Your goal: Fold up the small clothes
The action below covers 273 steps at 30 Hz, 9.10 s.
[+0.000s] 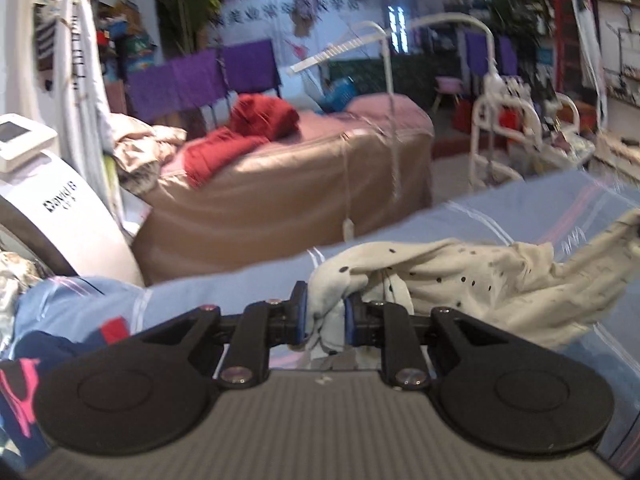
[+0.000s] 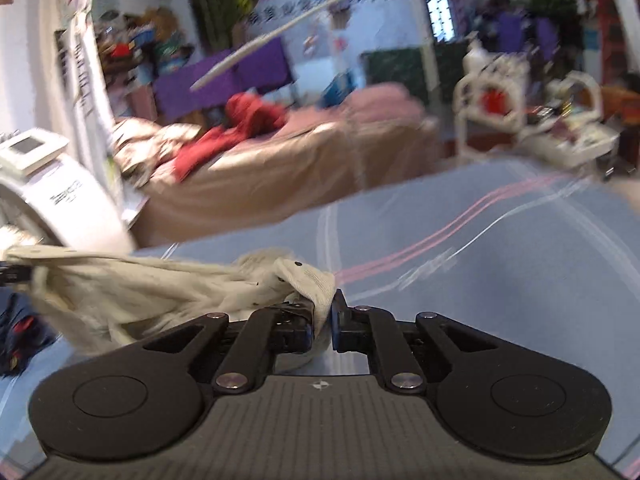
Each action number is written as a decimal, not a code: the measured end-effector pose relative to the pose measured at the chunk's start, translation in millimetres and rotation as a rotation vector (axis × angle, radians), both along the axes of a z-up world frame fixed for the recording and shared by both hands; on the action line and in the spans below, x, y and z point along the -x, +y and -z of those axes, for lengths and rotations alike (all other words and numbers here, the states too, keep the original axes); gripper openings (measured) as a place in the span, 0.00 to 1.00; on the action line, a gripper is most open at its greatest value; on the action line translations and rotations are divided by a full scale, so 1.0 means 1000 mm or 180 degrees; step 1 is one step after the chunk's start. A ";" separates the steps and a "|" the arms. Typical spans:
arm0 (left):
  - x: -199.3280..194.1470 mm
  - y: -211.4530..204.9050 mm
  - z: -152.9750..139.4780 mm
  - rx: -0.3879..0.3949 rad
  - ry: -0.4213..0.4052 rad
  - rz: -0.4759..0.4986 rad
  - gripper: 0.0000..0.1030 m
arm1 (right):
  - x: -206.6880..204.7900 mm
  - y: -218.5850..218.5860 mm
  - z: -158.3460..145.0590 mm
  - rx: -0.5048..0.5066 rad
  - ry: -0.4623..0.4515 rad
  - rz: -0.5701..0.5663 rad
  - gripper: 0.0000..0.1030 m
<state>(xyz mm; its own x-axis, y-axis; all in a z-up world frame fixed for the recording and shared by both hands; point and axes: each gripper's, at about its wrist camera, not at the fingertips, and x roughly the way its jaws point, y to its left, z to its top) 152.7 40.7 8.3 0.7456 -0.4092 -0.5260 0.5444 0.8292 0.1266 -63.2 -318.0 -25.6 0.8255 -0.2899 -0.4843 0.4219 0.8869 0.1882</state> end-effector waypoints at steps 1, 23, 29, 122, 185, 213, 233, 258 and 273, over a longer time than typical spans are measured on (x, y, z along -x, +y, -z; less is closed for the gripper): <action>-0.005 0.007 -0.010 0.0036 -0.0022 -0.0065 0.17 | 0.006 -0.009 -0.006 0.0077 -0.0021 0.0091 0.15; 0.072 0.025 0.129 0.0232 0.1597 -0.0243 0.98 | -0.011 0.079 0.074 -0.0514 0.0523 -0.0713 1.00; 0.068 -0.011 0.160 0.0345 0.1893 -0.0274 0.43 | 0.005 0.117 0.097 -0.0855 0.0701 -0.0878 1.00; 0.060 -0.008 0.103 0.1094 0.1504 -0.0681 0.06 | 0.088 0.076 0.062 -0.0486 0.0901 -0.0610 1.00; 0.186 -0.131 0.156 -0.1017 0.0976 0.0803 0.25 | 0.003 0.053 0.121 -0.0563 0.0859 -0.0430 1.00; 0.063 -0.035 0.120 0.1196 0.2388 -0.0170 0.20 | 0.069 -0.022 0.077 0.0070 0.0380 0.0849 0.11; 0.066 -0.046 0.128 0.1083 0.2448 -0.0116 0.24 | -0.042 0.156 0.118 0.0167 0.0713 -0.1506 0.79; 0.118 0.046 0.133 0.0533 0.2023 -0.0494 1.00 | 0.135 0.059 0.089 -0.0154 0.1034 -0.0866 0.66; 0.125 0.067 0.168 0.1608 0.2011 -0.0342 0.83 | 0.123 0.072 0.089 -0.0390 0.0931 -0.0856 1.00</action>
